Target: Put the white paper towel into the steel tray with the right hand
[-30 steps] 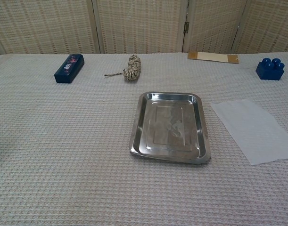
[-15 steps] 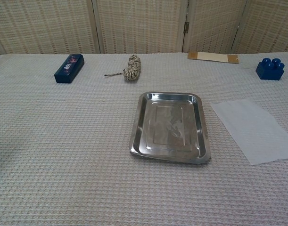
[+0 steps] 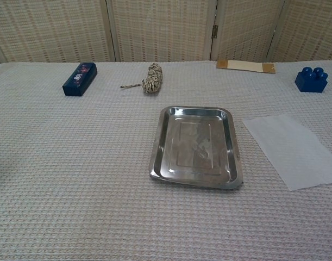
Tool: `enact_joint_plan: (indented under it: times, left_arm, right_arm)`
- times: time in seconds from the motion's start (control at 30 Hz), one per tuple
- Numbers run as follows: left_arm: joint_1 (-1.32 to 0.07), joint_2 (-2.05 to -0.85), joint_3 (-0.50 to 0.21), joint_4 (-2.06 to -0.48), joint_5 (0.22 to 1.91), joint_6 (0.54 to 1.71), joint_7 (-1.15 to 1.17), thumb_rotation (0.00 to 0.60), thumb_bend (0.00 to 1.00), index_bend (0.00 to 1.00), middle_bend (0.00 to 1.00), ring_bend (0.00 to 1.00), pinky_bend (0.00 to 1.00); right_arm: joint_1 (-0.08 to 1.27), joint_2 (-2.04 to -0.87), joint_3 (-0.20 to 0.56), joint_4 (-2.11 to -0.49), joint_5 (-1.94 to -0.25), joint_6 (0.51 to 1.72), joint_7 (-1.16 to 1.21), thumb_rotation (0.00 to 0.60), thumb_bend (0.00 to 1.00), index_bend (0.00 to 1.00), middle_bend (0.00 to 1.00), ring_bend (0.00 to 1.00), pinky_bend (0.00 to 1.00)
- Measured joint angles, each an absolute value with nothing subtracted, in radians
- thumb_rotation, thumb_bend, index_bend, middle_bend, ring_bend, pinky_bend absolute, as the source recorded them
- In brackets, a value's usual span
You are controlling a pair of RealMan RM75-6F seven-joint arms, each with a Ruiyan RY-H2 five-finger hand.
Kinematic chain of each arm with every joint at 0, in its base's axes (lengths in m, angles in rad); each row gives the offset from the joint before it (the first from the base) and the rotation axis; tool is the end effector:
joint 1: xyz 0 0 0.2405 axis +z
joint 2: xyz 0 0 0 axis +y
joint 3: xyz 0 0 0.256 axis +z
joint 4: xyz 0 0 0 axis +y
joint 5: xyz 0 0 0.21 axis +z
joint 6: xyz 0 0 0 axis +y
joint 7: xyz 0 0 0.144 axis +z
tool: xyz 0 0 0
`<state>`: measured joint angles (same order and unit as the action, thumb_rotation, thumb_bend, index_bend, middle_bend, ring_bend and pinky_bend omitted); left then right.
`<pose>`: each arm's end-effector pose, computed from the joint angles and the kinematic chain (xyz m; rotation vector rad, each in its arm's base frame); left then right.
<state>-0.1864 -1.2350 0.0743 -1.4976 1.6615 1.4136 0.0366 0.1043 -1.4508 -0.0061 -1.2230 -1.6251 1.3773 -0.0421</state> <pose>-0.2970 0.1822 0.0971 -1.7130 -0.8683 -0.9040 -0.3381 -0.1759 0.0547 1.6249 -0.8749 0.7959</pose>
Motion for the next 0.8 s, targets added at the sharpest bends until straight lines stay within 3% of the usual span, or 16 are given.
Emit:
enact_joint_plan:
  times: [0.33, 0.4, 0.47, 0.8]
  left_arm:
    - [-0.181, -1.229, 0.067, -1.493, 1.645, 1.416, 0.021, 0.600, 0.43, 0.00, 0.00, 0.00, 0.00]
    - [-0.182, -1.228, 0.067, -1.493, 1.643, 1.411, 0.020, 0.600, 0.46, 0.00, 0.00, 0.00, 0.00]
    - [-0.183, -1.228, 0.067, -1.492, 1.640, 1.406, 0.019, 0.600, 0.52, 0.00, 0.00, 0.00, 0.00]
    - [-0.189, -1.229, 0.061, -1.483, 1.628, 1.392, 0.004, 0.600, 0.53, 0.00, 0.00, 0.00, 0.00]
  right_arm:
    - [0.162, -1.591, 0.001, -1.033, -1.625, 1.344, 0.042, 0.600, 0.27, 0.34, 0.00, 0.00, 0.00]
    - [0.173, -1.612, 0.001, -1.004, -1.625, 1.338, 0.047, 0.600, 0.27, 0.35, 0.00, 0.00, 0.00]
    - [0.184, -1.626, 0.000, -0.987, -1.627, 1.331, 0.061, 0.600, 0.27, 0.36, 0.00, 0.00, 0.00]
    - [0.211, -1.661, 0.004, -0.943, -1.613, 1.323, 0.083, 0.600, 0.32, 0.37, 0.00, 0.00, 0.00]
